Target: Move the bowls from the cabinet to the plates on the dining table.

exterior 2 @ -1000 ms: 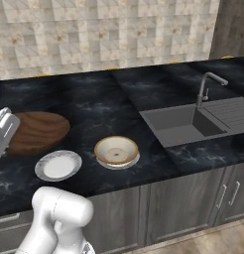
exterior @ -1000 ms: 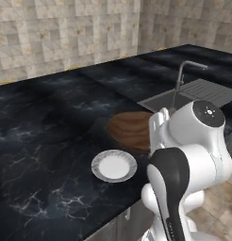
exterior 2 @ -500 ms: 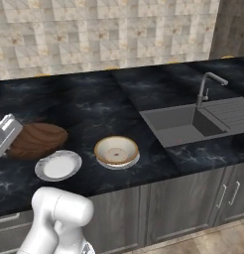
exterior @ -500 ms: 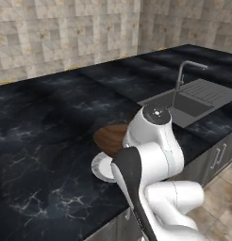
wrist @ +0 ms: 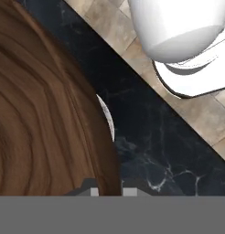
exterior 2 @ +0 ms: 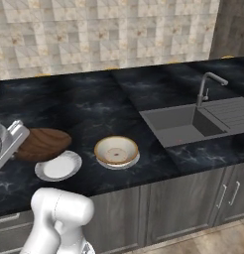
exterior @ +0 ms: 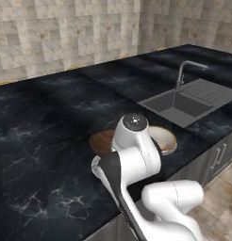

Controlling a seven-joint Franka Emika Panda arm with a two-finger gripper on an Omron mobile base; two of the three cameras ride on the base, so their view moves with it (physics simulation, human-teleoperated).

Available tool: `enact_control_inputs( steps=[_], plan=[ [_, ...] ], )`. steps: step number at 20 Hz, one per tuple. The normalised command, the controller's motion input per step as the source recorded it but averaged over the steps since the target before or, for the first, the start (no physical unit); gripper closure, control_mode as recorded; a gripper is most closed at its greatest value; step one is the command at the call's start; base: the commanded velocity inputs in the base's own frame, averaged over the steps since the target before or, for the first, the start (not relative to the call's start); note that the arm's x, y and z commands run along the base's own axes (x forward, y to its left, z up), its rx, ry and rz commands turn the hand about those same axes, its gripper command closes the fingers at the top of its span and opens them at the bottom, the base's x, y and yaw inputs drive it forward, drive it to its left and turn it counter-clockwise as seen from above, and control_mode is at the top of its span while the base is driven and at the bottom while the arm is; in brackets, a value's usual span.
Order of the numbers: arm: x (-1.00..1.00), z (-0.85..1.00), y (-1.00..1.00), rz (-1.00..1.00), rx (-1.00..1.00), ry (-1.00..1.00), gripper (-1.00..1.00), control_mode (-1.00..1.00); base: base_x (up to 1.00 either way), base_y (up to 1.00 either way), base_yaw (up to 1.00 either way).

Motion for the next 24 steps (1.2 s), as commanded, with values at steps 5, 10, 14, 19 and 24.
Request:
enact_control_inputs(
  steps=[5,10,14,19,24],
  plan=[
    [0.33,-0.37,0.01,-0.01,0.0,0.01,1.0,-1.0,0.0,0.0,0.0],
    [0.3,-0.42,0.05,-0.01,0.0,0.01,1.0,-1.0,0.0,0.0,0.0],
    [0.27,-0.45,0.0,-0.01,0.0,-0.01,1.0,-1.0,0.0,0.0,0.0],
    [0.3,-0.47,0.02,0.0,0.0,-0.04,1.0,-1.0,0.0,0.0,0.0],
    [0.49,-0.28,0.07,-0.02,0.0,0.04,1.0,-1.0,0.0,0.0,0.0]
  ],
)
